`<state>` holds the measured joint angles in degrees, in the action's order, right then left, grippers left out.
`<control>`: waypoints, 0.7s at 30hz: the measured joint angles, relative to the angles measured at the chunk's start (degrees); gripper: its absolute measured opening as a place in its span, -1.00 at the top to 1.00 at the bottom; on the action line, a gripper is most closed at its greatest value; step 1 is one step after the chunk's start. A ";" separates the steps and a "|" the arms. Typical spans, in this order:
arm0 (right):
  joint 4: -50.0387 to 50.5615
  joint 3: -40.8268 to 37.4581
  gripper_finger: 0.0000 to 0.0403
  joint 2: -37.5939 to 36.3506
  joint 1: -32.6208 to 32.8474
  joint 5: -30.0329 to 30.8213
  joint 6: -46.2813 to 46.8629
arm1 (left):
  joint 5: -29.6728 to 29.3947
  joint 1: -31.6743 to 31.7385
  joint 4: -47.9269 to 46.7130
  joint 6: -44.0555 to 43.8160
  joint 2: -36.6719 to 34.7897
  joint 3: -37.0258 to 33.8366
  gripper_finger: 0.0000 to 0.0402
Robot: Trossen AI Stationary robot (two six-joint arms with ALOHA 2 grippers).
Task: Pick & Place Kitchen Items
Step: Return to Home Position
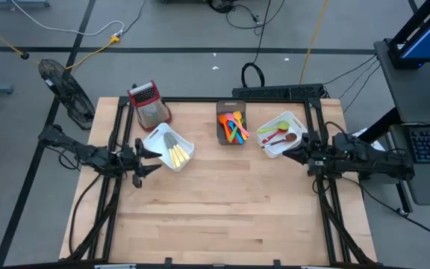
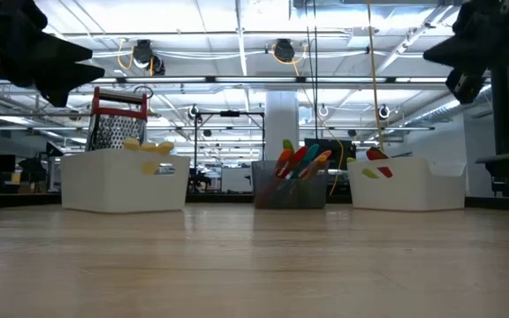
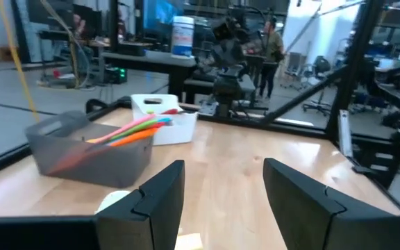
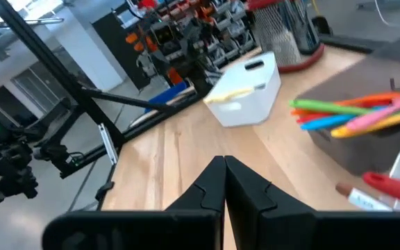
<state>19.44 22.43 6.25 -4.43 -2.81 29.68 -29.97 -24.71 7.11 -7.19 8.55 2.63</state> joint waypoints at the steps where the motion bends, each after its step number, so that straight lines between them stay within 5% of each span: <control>1: -0.41 -0.94 1.00 -0.17 0.00 -0.02 0.22 | -0.81 0.00 -0.02 0.04 -0.01 0.00 0.00; 8: -1.18 -4.17 1.00 -1.63 0.00 1.36 -1.80 | -7.62 0.04 0.07 3.52 -0.02 0.00 0.00; 21: -13.76 -15.49 1.00 -4.07 0.00 1.38 -0.45 | -7.52 0.00 -1.30 3.91 -0.01 0.00 0.00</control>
<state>5.68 6.94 2.18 -4.43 -1.43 29.23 -37.50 -24.71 5.81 -3.27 8.54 2.63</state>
